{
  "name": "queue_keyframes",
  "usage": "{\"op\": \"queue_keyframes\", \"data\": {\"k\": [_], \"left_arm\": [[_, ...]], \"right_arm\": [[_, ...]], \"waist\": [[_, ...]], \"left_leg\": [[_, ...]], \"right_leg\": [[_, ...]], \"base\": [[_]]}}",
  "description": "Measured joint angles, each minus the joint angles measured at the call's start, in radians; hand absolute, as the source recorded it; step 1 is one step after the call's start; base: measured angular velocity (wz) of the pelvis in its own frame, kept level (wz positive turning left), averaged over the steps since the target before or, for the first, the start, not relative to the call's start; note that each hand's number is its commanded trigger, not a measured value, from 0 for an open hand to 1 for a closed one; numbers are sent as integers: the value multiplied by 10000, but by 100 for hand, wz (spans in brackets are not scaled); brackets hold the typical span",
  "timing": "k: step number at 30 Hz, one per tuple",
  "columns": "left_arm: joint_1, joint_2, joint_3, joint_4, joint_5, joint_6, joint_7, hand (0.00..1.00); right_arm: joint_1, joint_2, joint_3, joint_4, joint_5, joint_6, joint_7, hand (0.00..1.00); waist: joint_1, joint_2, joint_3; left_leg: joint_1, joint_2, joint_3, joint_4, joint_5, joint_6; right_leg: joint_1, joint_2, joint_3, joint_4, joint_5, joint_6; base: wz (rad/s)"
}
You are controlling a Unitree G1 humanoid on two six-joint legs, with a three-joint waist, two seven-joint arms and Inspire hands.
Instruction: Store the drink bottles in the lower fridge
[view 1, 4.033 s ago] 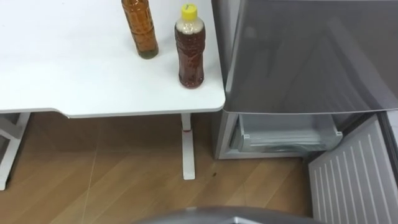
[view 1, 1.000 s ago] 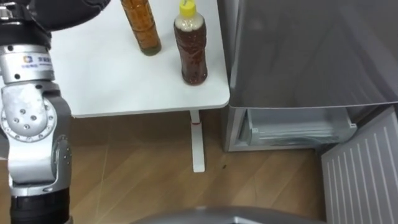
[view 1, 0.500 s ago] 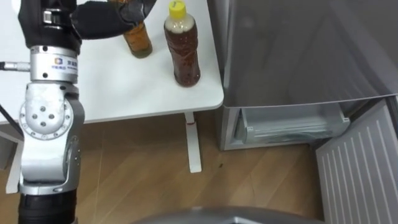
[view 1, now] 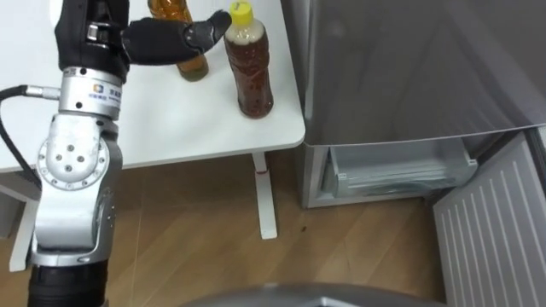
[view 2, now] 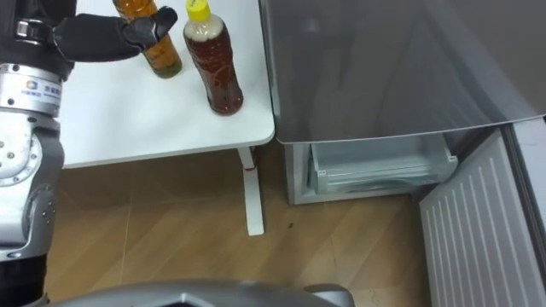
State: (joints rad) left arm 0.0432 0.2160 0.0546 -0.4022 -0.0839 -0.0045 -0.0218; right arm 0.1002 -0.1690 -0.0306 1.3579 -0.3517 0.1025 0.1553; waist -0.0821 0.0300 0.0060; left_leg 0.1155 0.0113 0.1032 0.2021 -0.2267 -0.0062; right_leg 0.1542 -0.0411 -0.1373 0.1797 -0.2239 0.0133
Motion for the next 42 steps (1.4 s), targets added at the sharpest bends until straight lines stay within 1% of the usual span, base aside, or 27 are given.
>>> {"op": "queue_keyframes", "data": {"k": [5,9,11,15,19,20,21,23,26,30,32,42], "left_arm": [[263,-24,-11,215,-24,0,-107,0],[281,-25,-12,510,-24,0,-106,0],[281,-25,-12,521,-23,-1,-105,0],[281,-18,-129,522,-249,-1,-106,0],[282,-14,-451,523,-443,-1,-107,0],[282,-14,-483,523,-447,-1,-107,0],[281,-14,-498,522,-457,-1,-107,0],[281,-14,-588,523,-682,-1,-109,0],[281,-14,-591,522,-700,-1,-113,0],[281,-14,-591,536,-697,-2,-113,0],[281,-12,-592,559,-699,-3,-113,0],[281,-10,-591,559,-569,-3,-112,0]], "right_arm": [[-32,-5,88,-12,7,-25,-22,0],[-40,-3,88,-11,9,-67,-42,0],[-32,0,88,-10,9,-108,-78,0],[-37,2,98,-10,16,-145,-124,0],[-67,5,99,-17,13,-171,-136,0],[-93,4,96,-17,13,-170,-144,0],[-104,4,99,-18,15,-170,-148,0],[-106,5,98,-32,18,-168,-192,0],[-105,16,99,-34,65,-169,-252,0],[-92,15,127,-30,155,-173,-336,0],[-91,15,396,-31,234,-192,-364,0],[-68,19,497,14,294,-381,-442,0]], "waist": [[0,-15,2],[7,-60,7],[10,-126,-7],[-13,-184,-16],[-12,-176,-12],[-17,-180,4],[-19,-140,-8],[-20,-125,8],[-16,-97,26],[-9,-110,36],[-1,-127,46],[-11,-109,48]], "left_leg": [[14,3,7,28,8,8],[2,-2,7,29,8,8],[2,-6,6,29,8,8],[21,-6,3,26,8,8],[29,-4,3,16,8,8],[29,-4,3,13,8,8],[28,-2,4,15,8,8],[30,-3,4,14,8,8],[18,3,3,13,8,8],[15,5,5,14,8,8],[13,5,7,22,8,8],[13,5,8,12,8,8]], "right_leg": [[4,1,21,36,1,-1],[-5,-3,21,3,0,0],[5,-1,19,-72,2,-1],[27,-3,-10,-73,5,-3],[29,-2,-17,-67,10,-7],[27,-2,-18,-66,12,-10],[29,-1,-23,-66,14,-11],[29,-4,-22,-55,16,-12],[27,2,0,-31,16,-12],[31,8,32,-42,14,-11],[28,21,78,-70,14,-12],[22,27,107,-94,15,-13]], "base": [[0],[0],[0],[0],[0],[0],[0],[0],[0],[0],[0],[0]]}}
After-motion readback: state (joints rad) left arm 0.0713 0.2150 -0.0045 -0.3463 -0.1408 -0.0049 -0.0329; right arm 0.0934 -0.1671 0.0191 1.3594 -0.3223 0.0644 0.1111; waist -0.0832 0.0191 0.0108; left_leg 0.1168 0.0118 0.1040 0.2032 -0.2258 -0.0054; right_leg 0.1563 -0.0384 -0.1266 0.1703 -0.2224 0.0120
